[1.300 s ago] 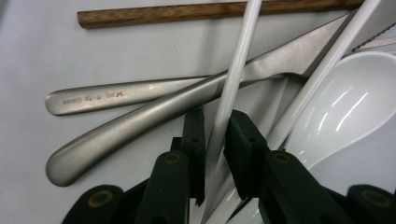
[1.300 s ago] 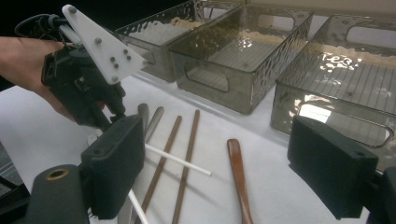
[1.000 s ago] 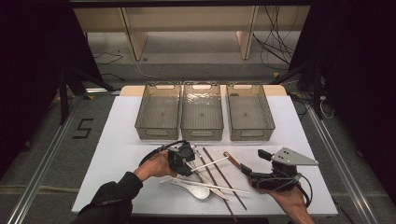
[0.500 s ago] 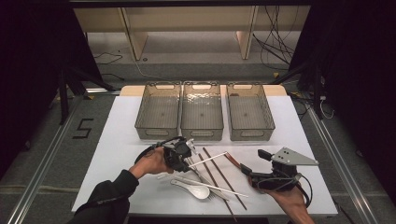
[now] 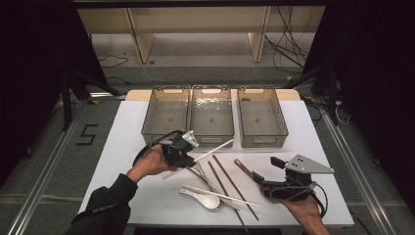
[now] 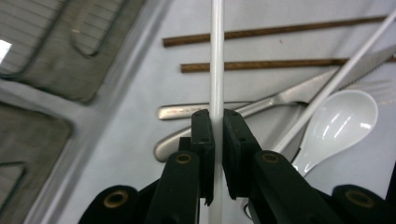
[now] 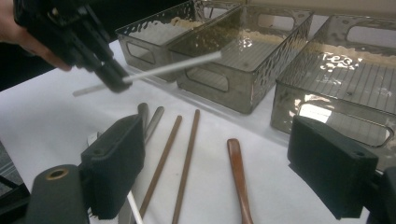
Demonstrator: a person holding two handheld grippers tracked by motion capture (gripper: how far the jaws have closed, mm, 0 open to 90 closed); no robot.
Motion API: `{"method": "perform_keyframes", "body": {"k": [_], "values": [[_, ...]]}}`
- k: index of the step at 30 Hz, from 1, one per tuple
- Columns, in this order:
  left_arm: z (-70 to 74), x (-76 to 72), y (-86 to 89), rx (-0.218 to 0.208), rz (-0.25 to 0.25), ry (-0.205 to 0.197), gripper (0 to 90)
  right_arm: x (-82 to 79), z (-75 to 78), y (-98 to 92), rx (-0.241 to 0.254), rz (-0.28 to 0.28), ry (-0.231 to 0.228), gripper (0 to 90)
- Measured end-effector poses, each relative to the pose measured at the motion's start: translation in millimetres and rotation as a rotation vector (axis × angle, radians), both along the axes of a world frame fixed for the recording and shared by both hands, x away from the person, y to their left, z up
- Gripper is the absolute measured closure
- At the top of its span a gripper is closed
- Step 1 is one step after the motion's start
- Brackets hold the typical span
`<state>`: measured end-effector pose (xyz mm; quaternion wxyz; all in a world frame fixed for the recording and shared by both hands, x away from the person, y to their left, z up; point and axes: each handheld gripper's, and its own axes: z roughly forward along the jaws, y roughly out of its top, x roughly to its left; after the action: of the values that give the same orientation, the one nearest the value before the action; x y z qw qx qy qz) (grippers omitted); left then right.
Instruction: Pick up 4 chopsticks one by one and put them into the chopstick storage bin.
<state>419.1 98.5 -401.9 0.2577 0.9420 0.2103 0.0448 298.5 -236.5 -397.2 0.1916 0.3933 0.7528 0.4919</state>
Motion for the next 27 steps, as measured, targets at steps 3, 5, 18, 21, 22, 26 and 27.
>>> {"method": "perform_keyframes", "body": {"k": [3,5,18,21,22,26,27], "values": [[8.7,6.0,9.2,-0.039,0.046,-0.013,83.5,0.2,0.0,-0.2,0.001,-0.003,0.000,19.9],[13.7,10.0,15.3,-0.067,0.076,-0.021,83.5,0.4,-0.1,-0.5,0.001,-0.004,0.000,19.9],[42.6,46.0,45.0,-0.188,0.257,-0.090,83.4,0.3,0.1,-1.4,0.003,-0.008,0.001,19.9],[48.3,55.9,50.2,-0.199,0.288,-0.112,83.4,0.3,0.0,-1.5,0.005,-0.007,0.001,20.0],[50.4,59.0,52.1,-0.198,0.295,-0.119,83.5,0.4,0.0,-1.6,0.005,-0.007,0.001,19.9],[56.8,70.4,58.1,-0.211,0.330,-0.146,83.5,0.4,0.1,-1.5,0.005,-0.007,0.000,19.9],[57.8,73.5,59.8,-0.209,0.336,-0.150,83.4,0.4,0.1,-1.5,0.006,-0.007,0.001,20.0]]}}
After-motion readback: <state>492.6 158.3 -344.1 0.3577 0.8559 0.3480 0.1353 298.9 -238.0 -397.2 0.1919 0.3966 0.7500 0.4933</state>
